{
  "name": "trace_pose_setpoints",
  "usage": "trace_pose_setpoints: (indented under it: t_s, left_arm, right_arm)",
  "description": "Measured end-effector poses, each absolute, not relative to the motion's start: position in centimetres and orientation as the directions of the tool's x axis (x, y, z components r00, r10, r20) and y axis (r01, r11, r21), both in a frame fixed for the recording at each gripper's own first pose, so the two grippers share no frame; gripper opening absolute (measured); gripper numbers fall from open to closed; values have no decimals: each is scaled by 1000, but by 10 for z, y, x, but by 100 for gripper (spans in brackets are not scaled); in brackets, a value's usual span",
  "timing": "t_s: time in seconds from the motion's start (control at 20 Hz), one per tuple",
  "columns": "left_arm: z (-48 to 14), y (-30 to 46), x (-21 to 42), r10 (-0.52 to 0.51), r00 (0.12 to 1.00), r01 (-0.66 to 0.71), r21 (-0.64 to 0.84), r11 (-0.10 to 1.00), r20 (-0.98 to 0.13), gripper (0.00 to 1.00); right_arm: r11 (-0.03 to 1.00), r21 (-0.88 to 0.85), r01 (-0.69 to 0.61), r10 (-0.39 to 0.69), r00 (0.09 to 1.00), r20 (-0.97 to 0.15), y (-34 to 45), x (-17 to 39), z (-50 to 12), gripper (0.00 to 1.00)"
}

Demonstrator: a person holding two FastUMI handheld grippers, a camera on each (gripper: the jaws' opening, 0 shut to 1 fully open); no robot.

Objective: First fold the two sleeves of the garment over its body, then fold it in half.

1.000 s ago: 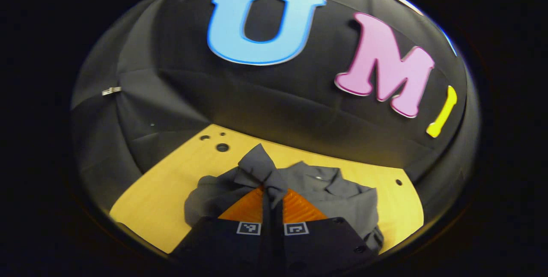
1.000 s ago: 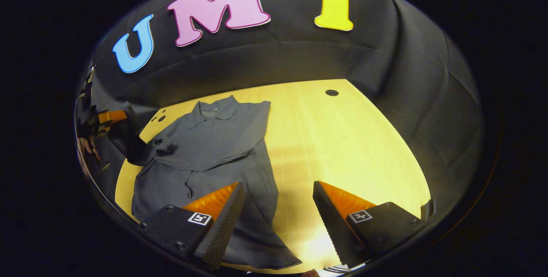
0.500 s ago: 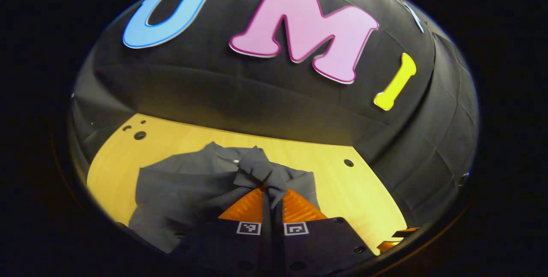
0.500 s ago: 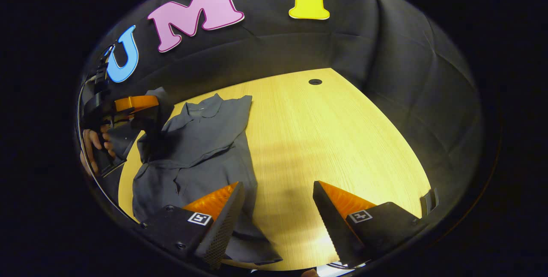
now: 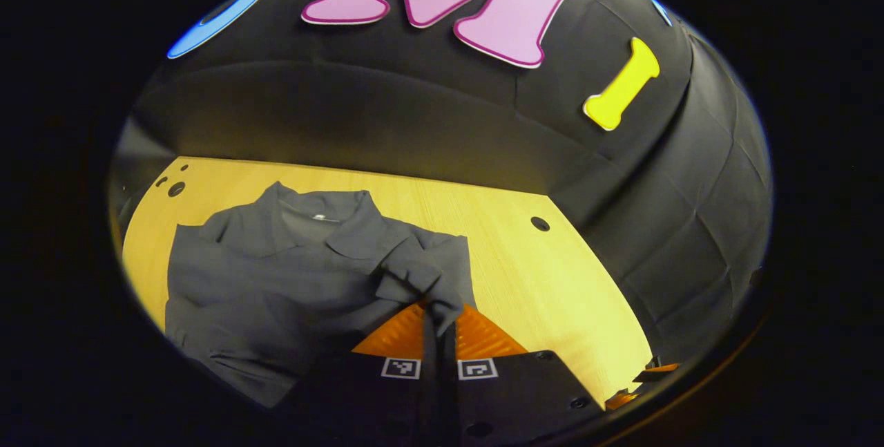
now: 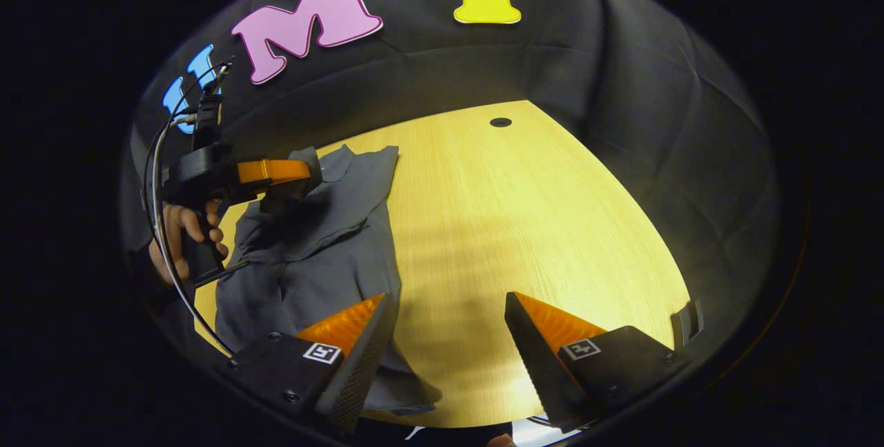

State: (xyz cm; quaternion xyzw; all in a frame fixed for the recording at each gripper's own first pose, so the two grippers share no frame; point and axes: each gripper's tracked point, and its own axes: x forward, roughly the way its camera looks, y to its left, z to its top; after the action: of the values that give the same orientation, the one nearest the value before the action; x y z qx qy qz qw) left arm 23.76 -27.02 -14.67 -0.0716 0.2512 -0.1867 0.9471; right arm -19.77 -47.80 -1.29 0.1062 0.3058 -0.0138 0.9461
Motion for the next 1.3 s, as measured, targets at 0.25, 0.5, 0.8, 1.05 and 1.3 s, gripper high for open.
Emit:
trace_pose_setpoints:
  t_s: [0.25,0.5,0.8,1.05,1.3]
  left_arm:
    - [-162,-278,239,-377,789,321,-198,926,-486,17]
    - [-151,-252,230,-368,815,323,-175,930,-449,51]
    - [-147,-150,184,-282,857,275,-79,958,-431,96]
    - [-176,-49,112,-195,852,225,3,974,-485,96]
    - [-229,25,29,-142,791,183,8,983,-595,96]
  right_arm:
    - [977,192,98,38,797,-602,-479,-202,-18,99]
    - [975,213,69,79,784,-616,-456,-197,-19,99]
    - [963,269,-2,184,732,-656,-405,-191,-29,100]
    - [952,306,-12,240,651,-720,-376,-205,-56,99]
    - [956,294,15,228,595,-771,-366,-228,-77,99]
